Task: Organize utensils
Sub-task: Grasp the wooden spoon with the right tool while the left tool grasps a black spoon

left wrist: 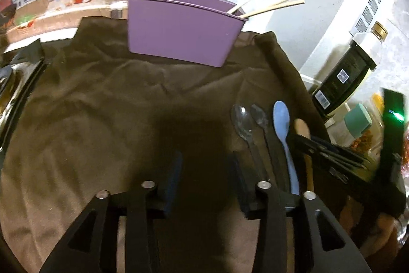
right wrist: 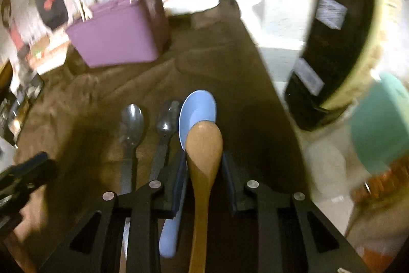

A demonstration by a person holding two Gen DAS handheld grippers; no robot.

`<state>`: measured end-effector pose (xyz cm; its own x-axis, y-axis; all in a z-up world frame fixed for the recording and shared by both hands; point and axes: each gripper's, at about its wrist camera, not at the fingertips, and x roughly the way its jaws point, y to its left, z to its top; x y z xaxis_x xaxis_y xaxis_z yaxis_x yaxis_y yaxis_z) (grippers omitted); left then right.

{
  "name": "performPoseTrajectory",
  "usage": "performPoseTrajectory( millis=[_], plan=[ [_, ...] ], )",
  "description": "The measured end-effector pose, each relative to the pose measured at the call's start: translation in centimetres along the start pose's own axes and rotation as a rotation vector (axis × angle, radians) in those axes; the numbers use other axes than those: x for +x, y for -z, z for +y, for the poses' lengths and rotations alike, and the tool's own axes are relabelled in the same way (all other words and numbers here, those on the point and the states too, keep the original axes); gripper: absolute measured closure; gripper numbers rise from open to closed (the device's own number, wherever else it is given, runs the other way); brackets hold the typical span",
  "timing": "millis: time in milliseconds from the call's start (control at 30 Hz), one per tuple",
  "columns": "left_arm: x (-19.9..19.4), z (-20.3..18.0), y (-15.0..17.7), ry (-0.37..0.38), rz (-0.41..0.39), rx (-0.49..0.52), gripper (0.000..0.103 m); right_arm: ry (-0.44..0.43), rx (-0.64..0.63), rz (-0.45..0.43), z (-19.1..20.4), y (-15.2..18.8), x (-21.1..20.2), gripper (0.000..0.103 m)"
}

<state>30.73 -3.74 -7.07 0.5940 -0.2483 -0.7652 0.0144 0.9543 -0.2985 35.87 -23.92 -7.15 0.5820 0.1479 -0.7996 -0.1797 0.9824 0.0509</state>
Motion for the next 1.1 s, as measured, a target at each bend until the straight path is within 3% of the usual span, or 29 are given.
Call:
performPoseTrajectory(
  millis=[200,433,633,900,1100],
  plan=[
    [2.0,-2.1,-0.4,0.063,0.051,0.006,0.057,-0.007,0.044,-0.047,-0.9,1.5,-3.2,0.077],
    [4.4,-5.3,-0.2,0.03,0.12,0.121,0.057,-0.026,0.073,-0.054,-1.5,2.9,-4.2,0.077],
    [6.0,-5.2,-0.9,0.02,0.155,0.081,0.057,-0.03,0.114,-0.08,-2.3,3.2,-4.6,0.077],
    [8.4,-6.4,-2.9,-0.064,0.135,0.078,0.057,-0.02,0.122,-0.104,-2.6,3.3,-5.2,0.077],
    [9.8,-7.5,-3.3,-0.157,0.096,0.169,0.058,-0.007,0.122,-0.103,-2.8,3.3,-5.4,0.077]
  ],
)
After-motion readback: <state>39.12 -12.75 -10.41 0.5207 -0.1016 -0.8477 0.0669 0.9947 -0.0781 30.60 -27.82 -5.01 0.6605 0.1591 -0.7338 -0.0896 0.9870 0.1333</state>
